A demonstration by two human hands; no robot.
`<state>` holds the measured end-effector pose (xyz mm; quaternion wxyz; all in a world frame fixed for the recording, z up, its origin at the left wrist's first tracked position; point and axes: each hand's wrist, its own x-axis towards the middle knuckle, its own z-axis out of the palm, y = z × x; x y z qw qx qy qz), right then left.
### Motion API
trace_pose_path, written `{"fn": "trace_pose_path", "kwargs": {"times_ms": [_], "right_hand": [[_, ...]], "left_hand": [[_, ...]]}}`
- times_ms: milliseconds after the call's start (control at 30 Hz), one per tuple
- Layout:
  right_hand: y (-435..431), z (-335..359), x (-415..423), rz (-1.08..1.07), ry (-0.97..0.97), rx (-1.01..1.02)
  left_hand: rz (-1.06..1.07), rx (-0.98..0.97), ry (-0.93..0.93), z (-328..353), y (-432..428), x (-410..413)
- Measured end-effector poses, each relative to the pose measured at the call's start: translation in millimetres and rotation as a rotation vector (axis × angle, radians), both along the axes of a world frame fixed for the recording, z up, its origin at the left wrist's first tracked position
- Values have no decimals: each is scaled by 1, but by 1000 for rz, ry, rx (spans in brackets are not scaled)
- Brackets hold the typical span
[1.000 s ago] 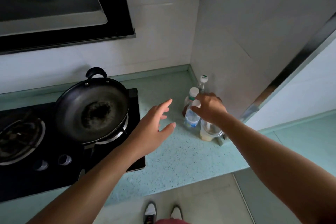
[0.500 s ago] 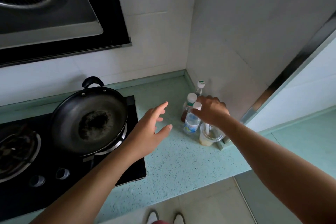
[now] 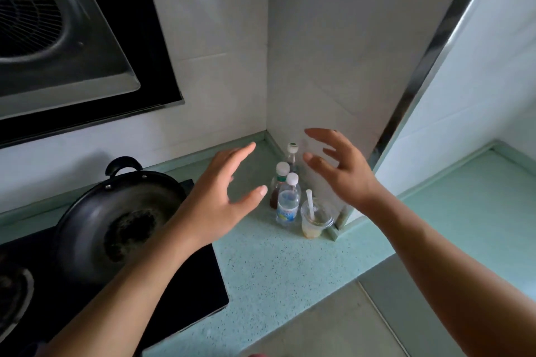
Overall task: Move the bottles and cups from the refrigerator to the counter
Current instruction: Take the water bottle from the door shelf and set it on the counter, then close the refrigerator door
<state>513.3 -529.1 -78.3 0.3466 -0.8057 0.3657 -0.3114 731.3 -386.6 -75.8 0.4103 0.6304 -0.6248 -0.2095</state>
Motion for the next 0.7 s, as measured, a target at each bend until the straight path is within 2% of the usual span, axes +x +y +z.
{"fn": "trace_pose_path", "kwargs": {"times_ms": [333, 533, 700], "right_hand": [[83, 10, -108, -309, -24, -97], [172, 17, -201, -639, -19, -112], [272, 30, -275, -939, -30, -174]], "left_hand": [[-390, -60, 34, 3, -35, -58], [-710, -69, 67, 11, -45, -157], [-1016, -106, 46, 23, -21, -261]]}}
